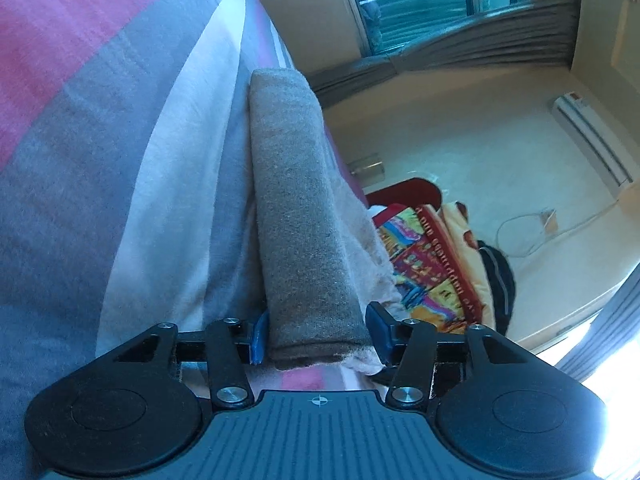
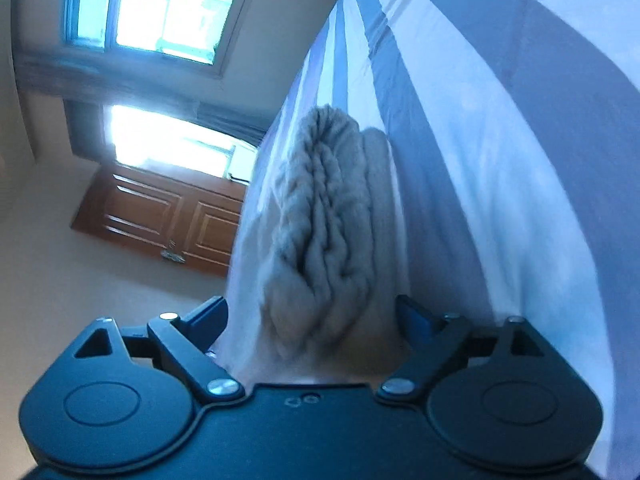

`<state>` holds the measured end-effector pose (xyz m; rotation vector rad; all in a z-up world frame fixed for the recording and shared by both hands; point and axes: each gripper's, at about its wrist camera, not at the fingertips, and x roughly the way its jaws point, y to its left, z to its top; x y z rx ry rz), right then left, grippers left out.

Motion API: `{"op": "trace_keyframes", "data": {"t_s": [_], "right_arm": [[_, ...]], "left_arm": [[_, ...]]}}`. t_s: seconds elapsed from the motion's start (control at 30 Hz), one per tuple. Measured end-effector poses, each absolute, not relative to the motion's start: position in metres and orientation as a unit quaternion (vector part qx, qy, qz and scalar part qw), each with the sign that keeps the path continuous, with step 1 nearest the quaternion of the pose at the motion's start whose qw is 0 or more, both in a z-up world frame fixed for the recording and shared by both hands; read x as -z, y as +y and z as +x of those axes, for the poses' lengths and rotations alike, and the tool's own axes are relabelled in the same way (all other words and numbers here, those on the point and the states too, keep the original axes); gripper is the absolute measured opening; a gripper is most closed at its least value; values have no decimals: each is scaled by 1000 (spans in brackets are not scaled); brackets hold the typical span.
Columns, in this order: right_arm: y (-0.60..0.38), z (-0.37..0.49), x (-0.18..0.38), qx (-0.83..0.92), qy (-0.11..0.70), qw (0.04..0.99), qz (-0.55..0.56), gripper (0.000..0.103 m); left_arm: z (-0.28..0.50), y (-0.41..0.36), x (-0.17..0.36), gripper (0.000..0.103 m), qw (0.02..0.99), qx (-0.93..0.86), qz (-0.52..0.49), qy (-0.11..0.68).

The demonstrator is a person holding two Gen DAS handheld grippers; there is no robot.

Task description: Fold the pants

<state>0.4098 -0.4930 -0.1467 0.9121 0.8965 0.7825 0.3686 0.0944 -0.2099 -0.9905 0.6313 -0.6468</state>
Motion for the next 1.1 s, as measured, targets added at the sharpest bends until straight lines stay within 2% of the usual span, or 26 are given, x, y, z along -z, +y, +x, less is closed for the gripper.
{"op": "trace_keyframes", "data": {"t_s": [0.1, 0.17, 0.23, 0.3, 0.37, 0.57, 0.73, 0.83, 0.97, 1.1], "right_arm": [[-477, 412, 139, -357, 426, 749, 362, 82], [-470, 417, 136, -368, 430, 736, 372, 73], [-473, 419, 131, -371, 424, 735, 376, 58], [-477, 419, 141, -356, 450, 739, 354, 51], [-476, 415, 146, -355, 454, 744, 337, 51], [-492, 391, 141, -346, 450, 739, 364, 63], [-488, 350, 135, -342, 446, 755, 338, 72], [-482, 324, 134, -337, 443, 769, 315, 77], [-474, 279, 126, -320, 432, 792, 289, 79], [-461, 219, 111, -280, 386, 851, 220, 80]], "left_arm": [[372, 97, 204, 43, 778, 305, -463, 296], [369, 102, 196, 42, 781, 316, -457, 286], [369, 102, 198, 41, 789, 302, -440, 304], [366, 100, 206, 38, 798, 283, -425, 318], [359, 101, 207, 38, 798, 269, -443, 307], [319, 100, 198, 48, 815, 245, -431, 299], [263, 74, 184, 50, 854, 220, -355, 309], [222, 57, 175, 57, 883, 186, -311, 298], [168, 29, 158, 60, 923, 93, -235, 289], [125, 1, 147, 63, 942, 38, -190, 274]]}}
